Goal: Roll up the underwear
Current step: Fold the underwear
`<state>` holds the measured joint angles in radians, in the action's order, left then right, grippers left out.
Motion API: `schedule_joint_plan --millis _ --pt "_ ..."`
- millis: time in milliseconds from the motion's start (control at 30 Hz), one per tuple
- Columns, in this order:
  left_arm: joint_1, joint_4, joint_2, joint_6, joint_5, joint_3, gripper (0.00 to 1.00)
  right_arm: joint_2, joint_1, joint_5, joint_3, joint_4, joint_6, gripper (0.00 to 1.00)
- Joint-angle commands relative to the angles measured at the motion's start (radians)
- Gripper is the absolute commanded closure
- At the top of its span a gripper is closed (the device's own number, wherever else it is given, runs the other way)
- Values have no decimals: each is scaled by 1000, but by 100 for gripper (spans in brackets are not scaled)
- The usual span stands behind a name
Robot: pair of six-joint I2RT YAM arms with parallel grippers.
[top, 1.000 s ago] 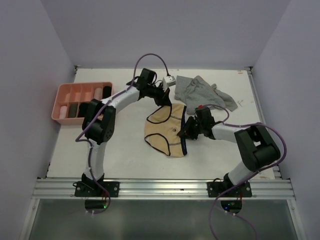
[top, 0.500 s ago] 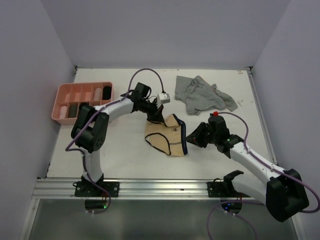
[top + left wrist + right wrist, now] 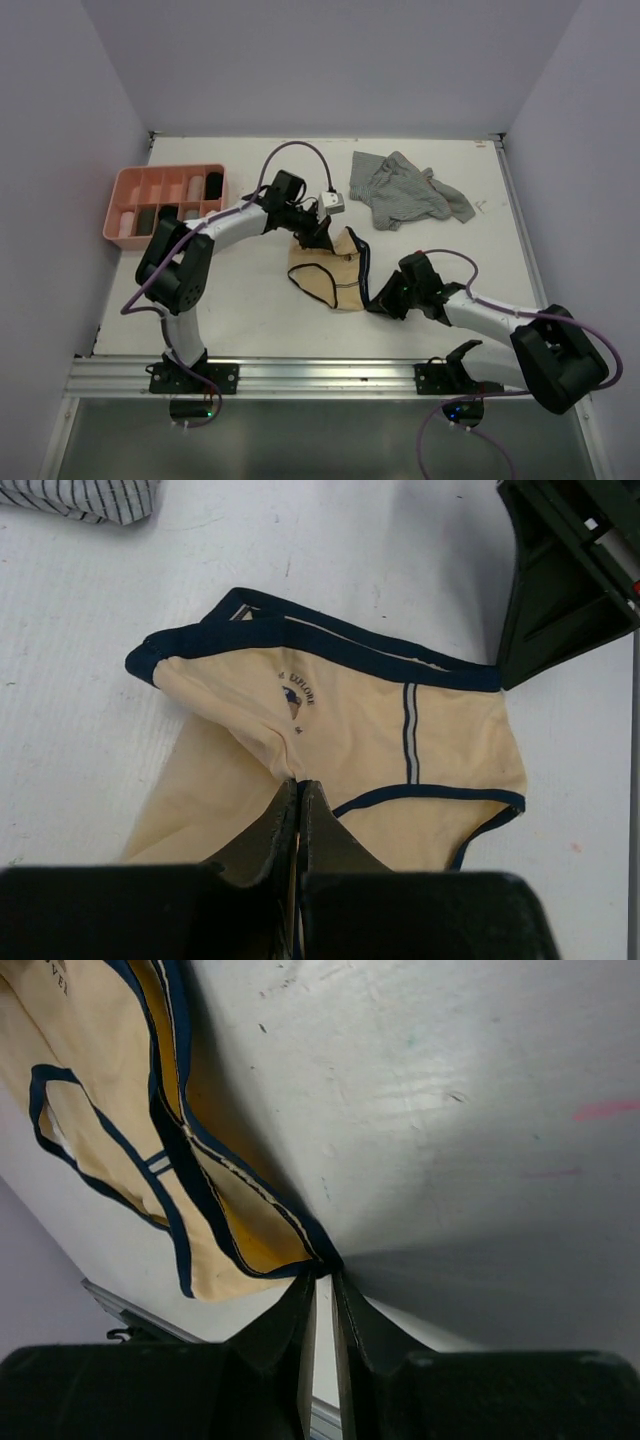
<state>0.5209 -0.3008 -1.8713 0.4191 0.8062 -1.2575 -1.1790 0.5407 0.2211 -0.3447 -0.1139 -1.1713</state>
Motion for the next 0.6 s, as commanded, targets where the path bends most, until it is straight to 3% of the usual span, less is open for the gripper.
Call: schedule_joint_plan --millis 0,567 --pt "28 26 76 -6 25 27 100 -86 10 -55 10 98 -11 83" --pt "136 64 230 -52 48 242 100 -45 19 -91 15 83 -17 84"
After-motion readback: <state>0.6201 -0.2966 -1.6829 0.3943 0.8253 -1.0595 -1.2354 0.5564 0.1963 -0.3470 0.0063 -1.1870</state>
